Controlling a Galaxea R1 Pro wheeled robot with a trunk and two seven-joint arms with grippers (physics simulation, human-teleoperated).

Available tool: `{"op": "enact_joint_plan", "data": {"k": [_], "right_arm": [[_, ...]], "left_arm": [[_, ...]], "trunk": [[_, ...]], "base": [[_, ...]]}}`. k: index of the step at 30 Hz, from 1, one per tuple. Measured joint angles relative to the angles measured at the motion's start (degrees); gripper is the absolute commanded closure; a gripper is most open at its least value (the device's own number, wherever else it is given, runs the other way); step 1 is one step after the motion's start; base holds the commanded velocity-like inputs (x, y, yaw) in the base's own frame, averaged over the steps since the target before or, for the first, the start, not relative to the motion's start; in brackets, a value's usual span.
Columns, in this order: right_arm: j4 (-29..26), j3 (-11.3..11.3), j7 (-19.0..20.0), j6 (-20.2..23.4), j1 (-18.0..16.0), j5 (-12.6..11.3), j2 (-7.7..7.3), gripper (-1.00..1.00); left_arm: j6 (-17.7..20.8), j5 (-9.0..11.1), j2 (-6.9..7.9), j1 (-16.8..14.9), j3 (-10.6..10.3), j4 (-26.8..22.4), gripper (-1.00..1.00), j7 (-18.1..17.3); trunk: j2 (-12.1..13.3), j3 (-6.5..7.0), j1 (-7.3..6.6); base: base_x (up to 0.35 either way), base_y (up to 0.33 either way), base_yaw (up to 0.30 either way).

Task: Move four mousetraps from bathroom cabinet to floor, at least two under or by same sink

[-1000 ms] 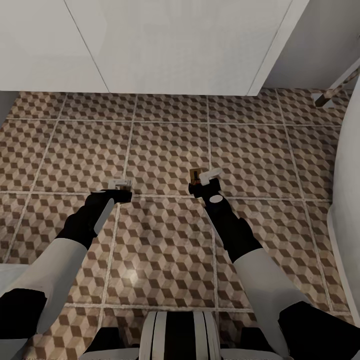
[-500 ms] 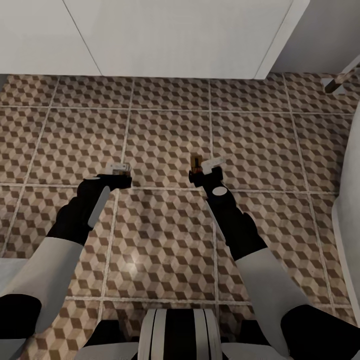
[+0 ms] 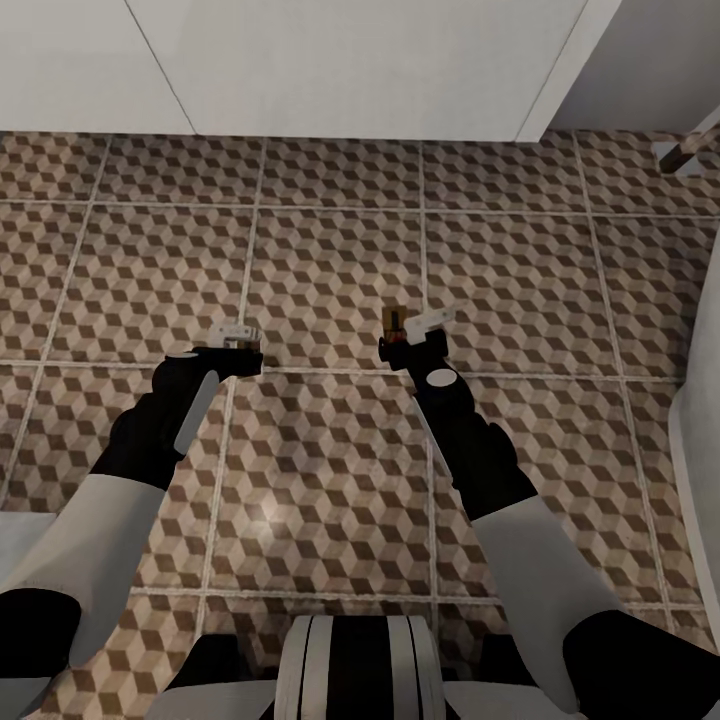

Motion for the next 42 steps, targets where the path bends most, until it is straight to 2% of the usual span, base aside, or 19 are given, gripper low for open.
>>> {"op": "enact_joint_plan", "data": {"k": [14,16,19,21,24,28,30,33,37,41,42], "right_arm": [[0.06,-0.03,0.0,0.12,0.07,-0.02,0.0,1.0],[0.19,-0.07,0.01,0.87,0.04,-0.02,0.0,1.0],[0.36,-0.17,0.11,4.18,0.01,0.12,0.0,1.0],[0.39,-0.22,0.16,6.18,0.01,0.24,0.0,1.0],[0.41,-0.25,0.17,7.77,-0.1,0.34,0.0,1.0],[0.62,-0.26,0.09,8.53,-2.04,0.33,0.0,1.0],[1.49,-0.26,0.06,9.26,-4.51,0.32,0.0,1.0],[4.22,-0.27,0.05,10.02,-7.94,0.29,0.0,1.0],[8.55,-0.28,0.08,10.35,-12.56,0.26,0.0,1.0],[15.5,-0.28,0.01,10.33,-16.75,0.24,0.0,1.0],[16.43,-0.28,0.0,10.3,-17.28,0.23,0.0,1.0]], "left_arm": [[0.01,0.0,0.0,0.0,-0.04,-1.7,1.0,0.0],[0.01,-0.03,0.0,0.0,-0.05,-1.84,1.0,0.0],[0.01,-0.18,-0.11,0.0,-0.18,-1.69,1.0,0.11],[0.2,-0.64,-0.41,0.0,-0.23,-1.02,1.0,0.26],[0.97,-2.44,-1.69,-0.05,-0.21,1.82,1.0,0.45],[1.46,-6.47,-3.03,-1.2,-0.1,8.02,1.0,0.63],[1.58,-8.17,-4.07,-3.31,-0.06,11.16,1.0,0.79],[1.65,-9.1,-4.73,-6.6,0.03,15.07,1.0,0.86],[1.68,-9.43,-5.11,-13.72,0.12,23.08,1.0,0.95],[1.76,-9.51,-6.61,-22.87,0.06,33.87,1.0,0.98],[1.77,-9.48,-6.71,-23.85,0.07,34.78,1.0,0.99]], "trunk": [[-0.07,0.0,0.13],[-0.07,0.0,0.13],[-0.07,0.0,0.13],[-0.07,0.0,0.13],[-0.07,0.0,0.13],[-0.07,0.0,0.13],[-0.07,0.0,0.13],[-0.07,0.01,0.12],[-0.07,0.01,0.12],[-0.07,0.01,0.12],[-0.07,0.0,0.13]], "base": [[0.0,0.0,0.0],[0.0,0.0,0.0],[0.0,0.0,0.0],[0.0,0.0,0.0],[0.0,0.0,0.0],[0.0,0.0,0.0],[0.0,0.0,0.0],[0.0,0.0,0.0],[0.0,0.0,0.0],[0.0,0.0,0.0],[0.0,0.0,0.0]]}}
